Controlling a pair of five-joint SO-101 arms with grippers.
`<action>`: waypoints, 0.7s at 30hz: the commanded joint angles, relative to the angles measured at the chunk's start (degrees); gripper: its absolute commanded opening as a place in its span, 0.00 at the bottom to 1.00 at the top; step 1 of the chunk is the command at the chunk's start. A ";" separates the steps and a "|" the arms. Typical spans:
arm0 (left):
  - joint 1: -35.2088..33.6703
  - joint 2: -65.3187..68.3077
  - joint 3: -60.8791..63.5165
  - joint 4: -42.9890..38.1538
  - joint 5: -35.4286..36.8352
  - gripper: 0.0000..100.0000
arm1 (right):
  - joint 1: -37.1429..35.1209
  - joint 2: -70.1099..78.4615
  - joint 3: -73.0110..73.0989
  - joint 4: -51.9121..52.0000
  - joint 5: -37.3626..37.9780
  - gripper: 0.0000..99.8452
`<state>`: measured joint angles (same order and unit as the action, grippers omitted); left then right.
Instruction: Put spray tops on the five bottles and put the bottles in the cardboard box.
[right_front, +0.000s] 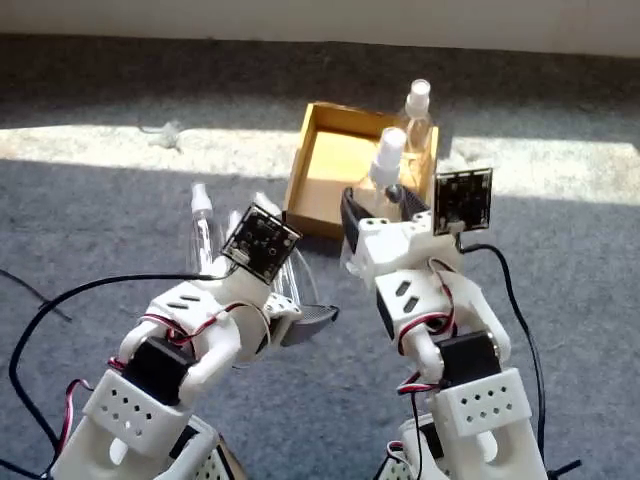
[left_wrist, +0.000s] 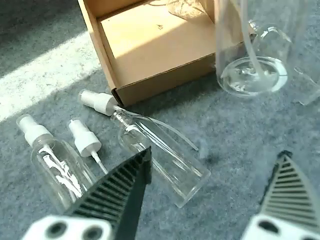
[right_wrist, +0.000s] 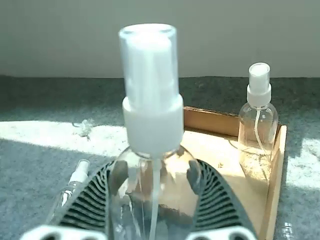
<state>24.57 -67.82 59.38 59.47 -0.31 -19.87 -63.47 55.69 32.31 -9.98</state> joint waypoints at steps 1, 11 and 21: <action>3.74 -0.40 -0.13 0.09 -0.18 0.37 | -1.71 1.45 -4.53 -1.01 -3.52 0.00; 0.84 0.13 4.62 -13.45 -0.35 0.36 | -9.63 1.45 -1.80 6.11 1.67 0.00; -6.81 0.13 4.88 -16.26 -0.35 0.36 | -9.80 1.36 -1.80 15.78 5.10 0.00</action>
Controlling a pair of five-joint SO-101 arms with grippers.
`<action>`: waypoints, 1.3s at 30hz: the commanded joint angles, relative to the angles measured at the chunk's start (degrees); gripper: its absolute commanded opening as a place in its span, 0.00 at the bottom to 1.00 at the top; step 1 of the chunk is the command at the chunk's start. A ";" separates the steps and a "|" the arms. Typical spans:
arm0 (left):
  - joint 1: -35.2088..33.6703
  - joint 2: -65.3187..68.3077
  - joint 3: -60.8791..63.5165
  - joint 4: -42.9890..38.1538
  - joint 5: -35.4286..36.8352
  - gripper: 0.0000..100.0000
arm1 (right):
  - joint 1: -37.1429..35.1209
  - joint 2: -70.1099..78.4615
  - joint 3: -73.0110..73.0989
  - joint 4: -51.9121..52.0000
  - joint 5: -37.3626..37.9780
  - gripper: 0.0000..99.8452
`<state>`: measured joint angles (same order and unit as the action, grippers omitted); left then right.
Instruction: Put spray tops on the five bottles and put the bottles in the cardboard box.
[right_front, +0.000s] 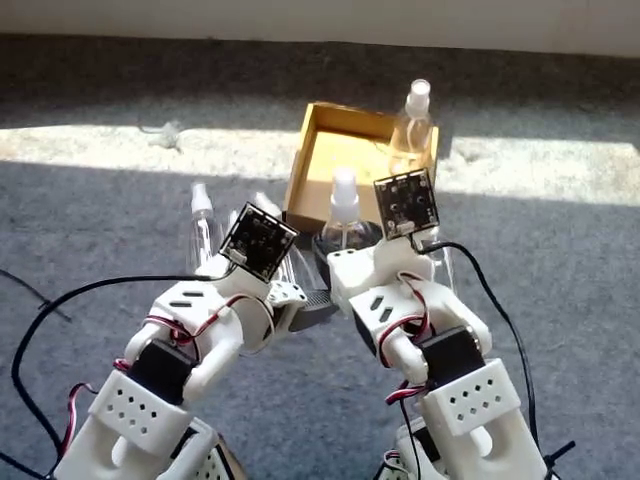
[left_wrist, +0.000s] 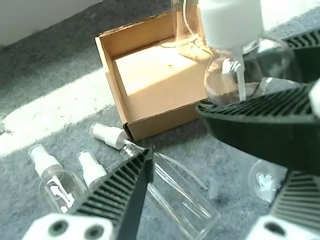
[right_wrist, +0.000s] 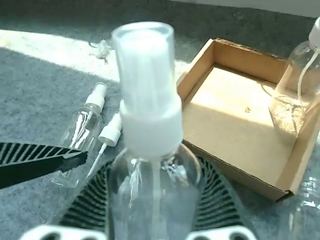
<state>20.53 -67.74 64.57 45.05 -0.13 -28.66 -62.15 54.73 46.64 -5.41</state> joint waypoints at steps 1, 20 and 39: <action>-3.03 0.04 -0.31 -1.85 -0.53 0.36 | -1.01 0.04 -0.84 1.45 0.53 0.00; -3.12 0.13 1.19 -2.55 -0.70 0.36 | -0.84 -7.78 -3.21 13.58 5.10 0.00; -1.10 -0.48 3.56 -2.46 -0.62 0.36 | 13.23 7.87 -7.78 -8.04 9.93 0.00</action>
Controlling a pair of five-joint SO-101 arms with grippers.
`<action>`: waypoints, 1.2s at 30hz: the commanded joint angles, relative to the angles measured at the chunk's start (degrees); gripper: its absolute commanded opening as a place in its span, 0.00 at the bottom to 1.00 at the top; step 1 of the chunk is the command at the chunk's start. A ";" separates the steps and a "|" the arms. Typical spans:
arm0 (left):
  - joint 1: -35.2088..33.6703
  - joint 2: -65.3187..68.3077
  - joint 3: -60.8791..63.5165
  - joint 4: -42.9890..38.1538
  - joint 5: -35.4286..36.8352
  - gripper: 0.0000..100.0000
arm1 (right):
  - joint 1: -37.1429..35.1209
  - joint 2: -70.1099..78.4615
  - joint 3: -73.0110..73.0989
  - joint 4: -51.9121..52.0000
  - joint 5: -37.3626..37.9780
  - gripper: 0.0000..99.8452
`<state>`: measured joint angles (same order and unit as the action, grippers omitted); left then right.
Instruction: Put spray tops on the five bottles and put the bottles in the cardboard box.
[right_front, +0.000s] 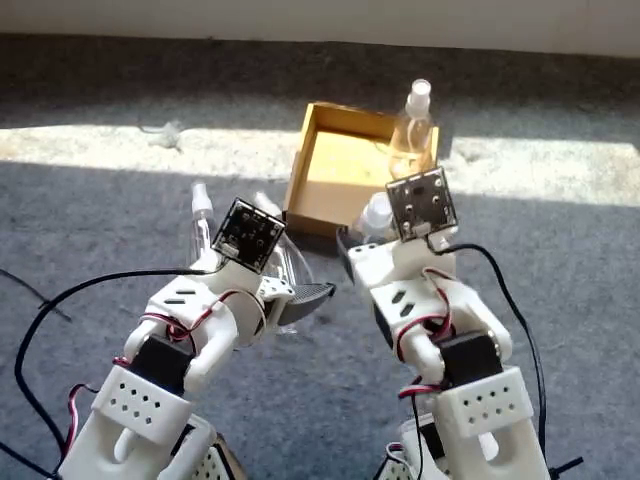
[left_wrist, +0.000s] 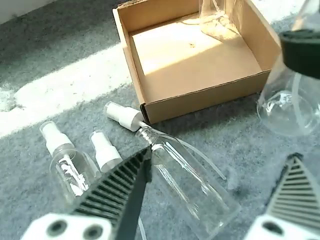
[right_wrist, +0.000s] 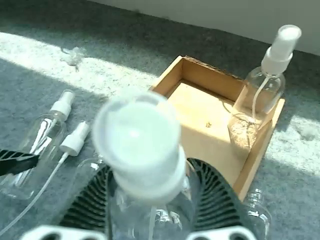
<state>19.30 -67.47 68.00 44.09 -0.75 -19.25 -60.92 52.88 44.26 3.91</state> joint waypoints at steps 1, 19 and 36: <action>0.13 -0.75 0.48 -1.49 0.00 0.36 | 4.97 9.98 -8.04 -6.90 0.53 0.00; -0.13 -0.40 4.09 -4.92 -0.09 0.36 | 7.78 42.15 -21.41 -31.52 0.53 0.00; 0.13 -0.57 4.70 -5.63 -0.09 0.36 | 12.88 50.15 -21.23 -34.68 0.53 0.00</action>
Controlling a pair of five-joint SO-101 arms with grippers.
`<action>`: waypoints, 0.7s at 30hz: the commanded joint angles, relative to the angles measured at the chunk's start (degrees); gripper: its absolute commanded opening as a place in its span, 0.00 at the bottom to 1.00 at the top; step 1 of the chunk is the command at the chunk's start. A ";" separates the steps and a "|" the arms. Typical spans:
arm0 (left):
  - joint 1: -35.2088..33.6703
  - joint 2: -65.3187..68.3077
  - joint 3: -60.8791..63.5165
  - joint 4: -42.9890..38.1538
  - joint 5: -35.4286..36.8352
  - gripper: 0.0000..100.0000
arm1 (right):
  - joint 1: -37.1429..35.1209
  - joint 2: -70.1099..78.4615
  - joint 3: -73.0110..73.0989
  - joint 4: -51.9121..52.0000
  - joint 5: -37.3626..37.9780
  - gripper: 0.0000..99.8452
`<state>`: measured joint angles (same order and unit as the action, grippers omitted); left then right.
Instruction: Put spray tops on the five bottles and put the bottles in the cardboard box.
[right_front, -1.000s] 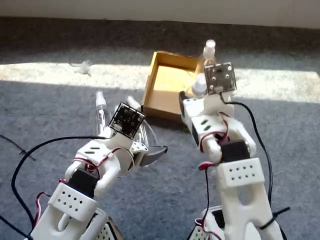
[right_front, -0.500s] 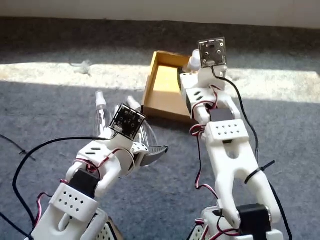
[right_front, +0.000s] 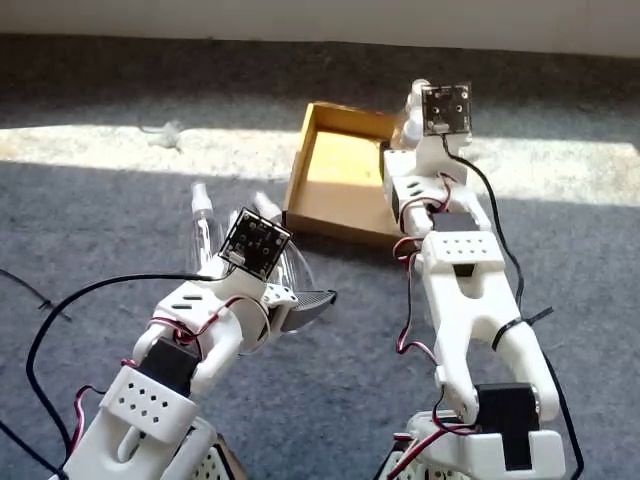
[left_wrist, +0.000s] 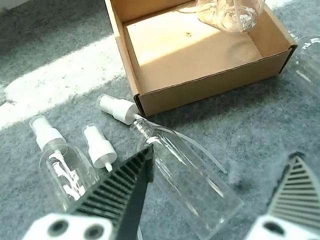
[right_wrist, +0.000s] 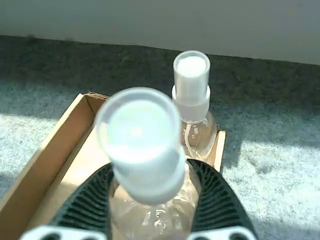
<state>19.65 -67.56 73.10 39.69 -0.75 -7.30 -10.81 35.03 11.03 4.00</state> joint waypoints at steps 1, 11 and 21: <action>-0.22 -0.48 -0.40 -1.23 -0.09 0.36 | 0.92 0.66 -3.38 -1.45 0.44 0.00; -0.22 -0.48 -0.40 -1.14 -0.09 0.36 | 2.24 6.20 -3.38 -8.75 0.44 0.00; -0.22 -0.48 -0.40 -1.14 -0.09 0.36 | 2.68 7.34 -3.38 -8.75 0.44 0.00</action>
<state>19.65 -67.56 73.10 39.69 -0.75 -5.45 -2.73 35.03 3.47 4.00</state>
